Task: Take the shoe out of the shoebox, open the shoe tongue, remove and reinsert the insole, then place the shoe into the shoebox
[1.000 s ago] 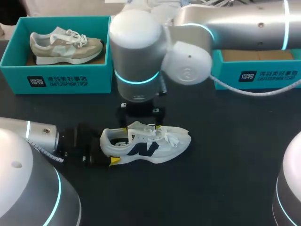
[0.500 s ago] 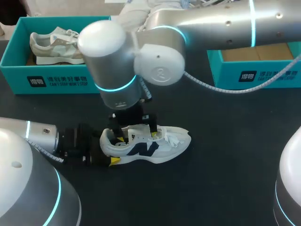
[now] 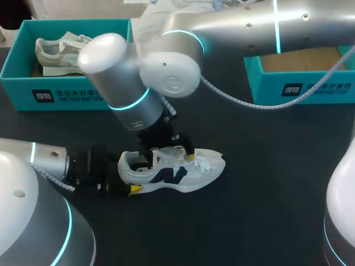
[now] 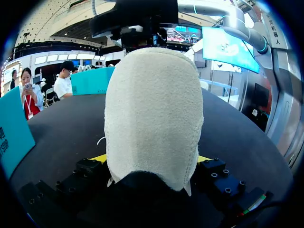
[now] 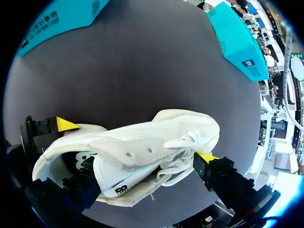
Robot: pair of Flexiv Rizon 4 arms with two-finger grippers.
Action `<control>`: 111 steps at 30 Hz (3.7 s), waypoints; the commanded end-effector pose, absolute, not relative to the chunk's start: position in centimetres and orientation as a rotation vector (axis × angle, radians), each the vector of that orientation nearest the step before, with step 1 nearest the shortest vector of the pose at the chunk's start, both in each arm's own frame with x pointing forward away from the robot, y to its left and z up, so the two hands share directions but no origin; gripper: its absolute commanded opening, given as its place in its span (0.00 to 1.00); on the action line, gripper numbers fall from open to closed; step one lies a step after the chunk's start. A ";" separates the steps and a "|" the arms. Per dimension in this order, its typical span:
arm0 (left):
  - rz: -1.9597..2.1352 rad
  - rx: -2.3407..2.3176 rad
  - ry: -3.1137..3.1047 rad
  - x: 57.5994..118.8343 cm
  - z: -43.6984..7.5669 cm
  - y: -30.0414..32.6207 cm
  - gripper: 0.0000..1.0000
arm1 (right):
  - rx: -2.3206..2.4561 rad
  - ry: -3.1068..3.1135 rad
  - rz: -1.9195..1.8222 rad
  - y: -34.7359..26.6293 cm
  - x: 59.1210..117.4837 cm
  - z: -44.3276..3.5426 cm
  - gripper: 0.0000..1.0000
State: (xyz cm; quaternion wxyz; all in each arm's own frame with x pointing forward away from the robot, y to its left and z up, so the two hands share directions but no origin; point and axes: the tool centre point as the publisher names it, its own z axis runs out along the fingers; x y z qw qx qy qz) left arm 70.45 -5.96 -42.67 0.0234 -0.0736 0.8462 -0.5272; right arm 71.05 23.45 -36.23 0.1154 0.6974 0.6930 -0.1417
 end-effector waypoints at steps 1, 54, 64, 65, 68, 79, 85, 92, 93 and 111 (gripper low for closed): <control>-1.629 -0.228 2.623 70.6 -43.4 -6.2 0.00 | 2.051 1.957 -0.442 23.0 70.6 -35.2 1.00; -1.629 -0.228 2.623 70.6 -43.4 -6.2 0.00 | 1.491 2.523 -0.434 12.0 73.5 -37.0 1.00; -1.629 -0.228 2.623 70.6 -43.4 -6.2 0.00 | 1.506 2.411 -0.346 12.9 74.0 -32.3 1.00; -1.629 -0.228 2.623 70.6 -43.4 -6.2 0.00 | 1.493 2.414 -0.313 13.2 74.2 -31.8 1.00; -1.629 -0.228 2.623 70.6 -43.4 -6.2 0.00 | 1.432 2.437 -0.300 14.5 74.6 -31.0 1.00; -1.629 -0.228 2.623 70.6 -43.4 -6.2 0.00 | 1.008 2.624 -0.113 21.6 76.3 -25.7 1.00; -1.629 -0.228 2.623 70.6 -43.4 -6.2 0.00 | 0.606 2.887 0.027 26.4 75.6 -25.4 0.90; -1.629 -0.228 2.623 70.6 -43.4 -6.2 0.00 | 0.359 3.103 0.068 28.4 73.4 -26.0 0.00; -1.629 -0.228 2.623 70.6 -43.4 -6.2 0.00 | 0.359 3.103 0.068 28.4 73.4 -26.0 0.00; -1.629 -0.228 2.623 70.6 -43.4 -6.2 0.00 | 0.359 3.103 0.068 28.4 73.4 -26.0 0.00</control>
